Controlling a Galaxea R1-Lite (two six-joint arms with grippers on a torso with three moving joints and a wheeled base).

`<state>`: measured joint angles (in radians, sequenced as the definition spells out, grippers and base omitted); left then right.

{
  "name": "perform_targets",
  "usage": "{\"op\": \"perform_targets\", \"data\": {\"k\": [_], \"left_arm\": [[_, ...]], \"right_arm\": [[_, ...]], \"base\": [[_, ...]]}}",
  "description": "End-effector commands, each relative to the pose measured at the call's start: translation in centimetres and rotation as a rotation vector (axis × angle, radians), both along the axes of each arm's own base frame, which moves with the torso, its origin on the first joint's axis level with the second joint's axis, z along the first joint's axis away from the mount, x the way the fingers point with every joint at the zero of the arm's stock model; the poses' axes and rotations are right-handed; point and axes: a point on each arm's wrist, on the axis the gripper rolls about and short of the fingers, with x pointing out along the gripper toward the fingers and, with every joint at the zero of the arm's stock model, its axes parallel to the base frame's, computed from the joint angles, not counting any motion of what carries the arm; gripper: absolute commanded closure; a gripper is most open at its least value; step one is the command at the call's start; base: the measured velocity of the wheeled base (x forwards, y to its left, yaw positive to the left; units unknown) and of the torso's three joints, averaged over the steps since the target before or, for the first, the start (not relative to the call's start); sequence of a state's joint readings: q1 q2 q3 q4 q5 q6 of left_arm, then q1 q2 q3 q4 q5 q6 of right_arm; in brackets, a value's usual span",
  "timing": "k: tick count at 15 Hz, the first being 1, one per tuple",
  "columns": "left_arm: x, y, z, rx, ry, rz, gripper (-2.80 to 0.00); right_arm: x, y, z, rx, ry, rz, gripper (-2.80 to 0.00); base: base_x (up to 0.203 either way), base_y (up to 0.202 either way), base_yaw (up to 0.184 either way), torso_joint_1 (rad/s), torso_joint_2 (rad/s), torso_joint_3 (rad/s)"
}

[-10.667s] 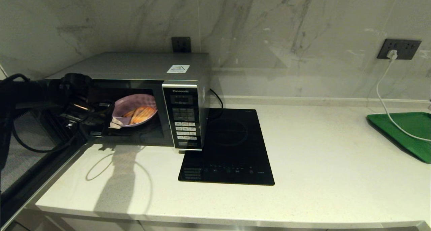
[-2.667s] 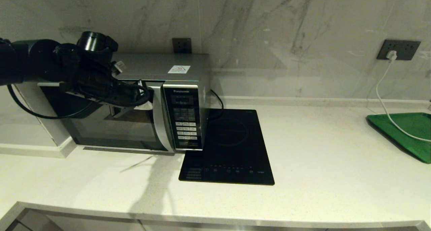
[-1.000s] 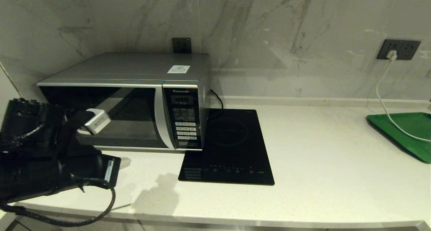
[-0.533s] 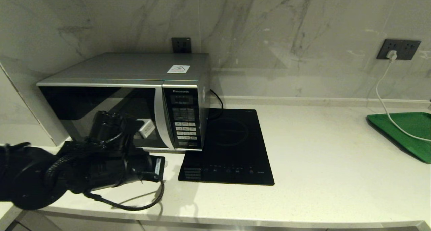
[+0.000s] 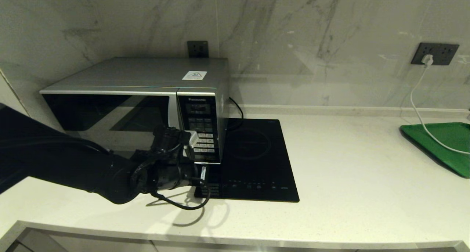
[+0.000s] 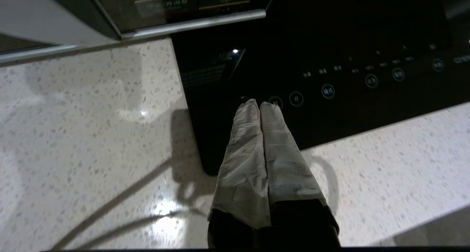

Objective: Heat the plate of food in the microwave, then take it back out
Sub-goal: Close the microwave oven, then open the microwave oven

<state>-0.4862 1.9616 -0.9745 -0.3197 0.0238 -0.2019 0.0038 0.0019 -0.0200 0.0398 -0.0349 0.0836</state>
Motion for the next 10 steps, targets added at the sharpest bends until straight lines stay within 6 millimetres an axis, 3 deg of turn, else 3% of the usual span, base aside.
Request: {"op": "perform_targets", "data": {"k": [1, 10], "left_arm": [[1.4, -0.8, -1.8, 0.024, 0.012, 0.02, 0.0], [3.0, -1.5, -1.9, -0.014, -0.054, 0.023, 0.0]], "right_arm": [[0.0, 0.0, 0.0, 0.001, 0.0, 0.0, 0.0], [0.0, 0.0, 0.0, 0.001, 0.0, 0.0, 0.0]], "base": [[0.0, 0.0, 0.0, 0.0, 0.0, 0.0], [0.0, 0.0, 0.0, 0.0, 0.0, 0.0]]}}
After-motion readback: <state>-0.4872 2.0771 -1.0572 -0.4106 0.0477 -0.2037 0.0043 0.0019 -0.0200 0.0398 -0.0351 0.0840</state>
